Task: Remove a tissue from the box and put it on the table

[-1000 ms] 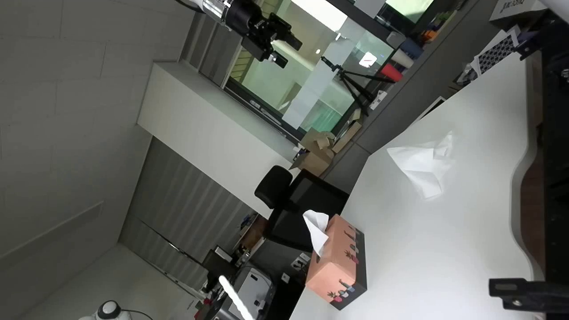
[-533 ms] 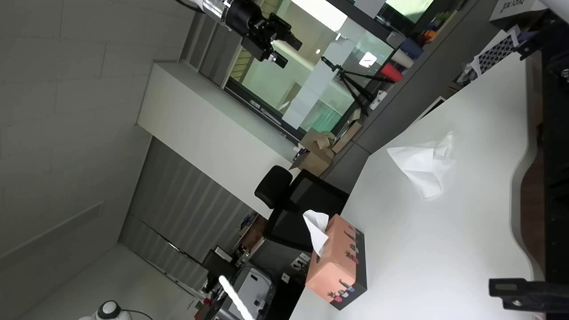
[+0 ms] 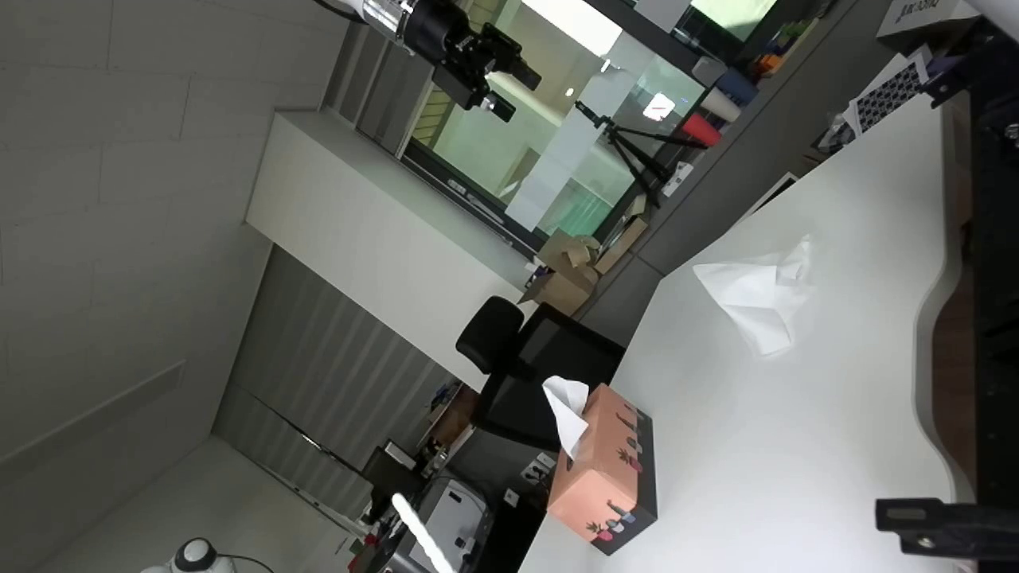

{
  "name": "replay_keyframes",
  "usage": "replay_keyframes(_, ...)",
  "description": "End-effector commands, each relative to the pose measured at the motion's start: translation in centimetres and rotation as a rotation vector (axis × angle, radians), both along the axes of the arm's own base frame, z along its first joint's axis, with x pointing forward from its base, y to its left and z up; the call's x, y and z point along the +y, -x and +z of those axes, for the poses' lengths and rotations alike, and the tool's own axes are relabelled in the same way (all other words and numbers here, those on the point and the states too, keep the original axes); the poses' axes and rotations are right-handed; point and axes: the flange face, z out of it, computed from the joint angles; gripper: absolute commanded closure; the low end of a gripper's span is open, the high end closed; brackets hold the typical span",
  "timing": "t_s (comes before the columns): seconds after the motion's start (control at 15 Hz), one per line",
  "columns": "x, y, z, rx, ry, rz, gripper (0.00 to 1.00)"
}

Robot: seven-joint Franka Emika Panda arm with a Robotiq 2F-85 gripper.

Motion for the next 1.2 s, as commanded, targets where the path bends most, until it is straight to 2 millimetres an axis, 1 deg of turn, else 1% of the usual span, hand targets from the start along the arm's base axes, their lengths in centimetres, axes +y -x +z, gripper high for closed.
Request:
replay_keyframes(0.0, 0.0, 0.0, 0.0, 0.001, 0.000, 0.000, 0.00)
replay_keyframes(0.07, 0.0, 0.0, 0.0, 0.001, 0.000, 0.000, 0.00)
replay_keyframes(0.2, -0.6, -1.0, -0.4, -0.016, -0.003, -0.012, 0.00)
replay_keyframes(0.33, -1.3, -3.3, -1.0, -0.044, -0.005, 0.011, 0.00)
replay_keyframes(0.47, -1.8, -6.3, -2.3, -0.049, -0.011, 0.070, 0.00)
replay_keyframes(0.67, -1.9, -11.6, -5.3, -0.043, -0.021, 0.169, 0.00)
replay_keyframes(0.8, -1.6, -15.2, -7.3, -0.038, -0.047, 0.190, 0.00)
replay_keyframes(0.93, -0.8, -19.0, -9.1, -0.017, -0.080, 0.195, 0.00)
replay_keyframes(1.0, 0.0, -20.6, -9.9, 0.002, -0.114, 0.212, 0.00)
replay_keyframes(1.13, 1.3, -23.2, -11.0, 0.037, -0.164, 0.239, 0.00)
